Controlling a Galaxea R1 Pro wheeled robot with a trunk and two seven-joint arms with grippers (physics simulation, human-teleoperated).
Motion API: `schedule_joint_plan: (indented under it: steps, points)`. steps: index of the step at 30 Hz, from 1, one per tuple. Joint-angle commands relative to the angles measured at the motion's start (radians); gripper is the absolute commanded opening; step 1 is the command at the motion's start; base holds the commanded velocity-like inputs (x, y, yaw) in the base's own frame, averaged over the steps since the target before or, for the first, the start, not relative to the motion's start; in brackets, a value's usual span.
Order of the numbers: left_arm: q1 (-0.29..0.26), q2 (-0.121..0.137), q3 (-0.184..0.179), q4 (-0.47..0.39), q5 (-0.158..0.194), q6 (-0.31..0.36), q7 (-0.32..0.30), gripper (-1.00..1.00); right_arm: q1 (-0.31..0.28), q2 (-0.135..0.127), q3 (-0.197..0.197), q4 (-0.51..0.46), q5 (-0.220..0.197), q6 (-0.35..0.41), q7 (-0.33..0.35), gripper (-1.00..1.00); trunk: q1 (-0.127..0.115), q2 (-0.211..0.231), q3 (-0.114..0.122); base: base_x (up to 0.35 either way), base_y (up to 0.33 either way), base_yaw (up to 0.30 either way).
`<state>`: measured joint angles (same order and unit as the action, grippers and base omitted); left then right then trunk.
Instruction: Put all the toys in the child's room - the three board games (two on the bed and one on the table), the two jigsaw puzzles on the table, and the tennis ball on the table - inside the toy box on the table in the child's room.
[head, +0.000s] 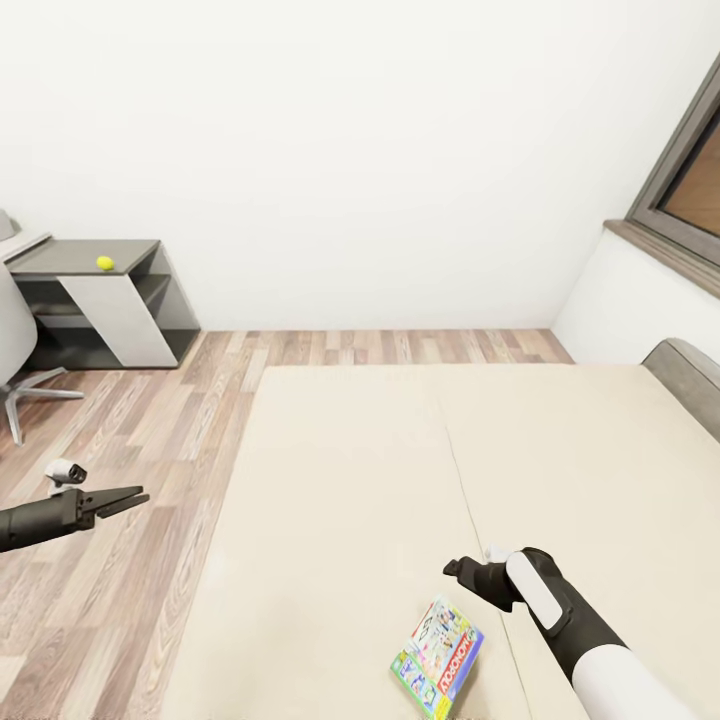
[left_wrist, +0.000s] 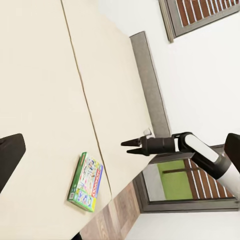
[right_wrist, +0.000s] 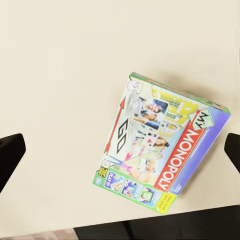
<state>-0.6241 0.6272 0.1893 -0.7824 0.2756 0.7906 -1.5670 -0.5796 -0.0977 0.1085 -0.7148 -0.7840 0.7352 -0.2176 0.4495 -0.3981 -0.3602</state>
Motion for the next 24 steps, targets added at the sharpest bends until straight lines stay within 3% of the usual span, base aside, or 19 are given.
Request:
schedule_joint_plan:
  steps: [1, 24]
  points:
    - [-0.001, 0.001, 0.000, 0.000, 0.002, 0.010, -0.004, 1.00, -0.001, -0.001, 0.005, -0.002, -0.011, 0.001, -0.009, 1.00, 0.000, -0.002, -0.003, 0.000, 0.000, 0.000]
    - [0.000, 0.004, 0.000, 0.002, 0.008, 0.010, -0.004, 1.00, -0.001, 0.000, 0.004, -0.002, -0.011, 0.000, -0.008, 1.00, 0.000, -0.002, -0.041, 0.000, 0.000, 0.000]
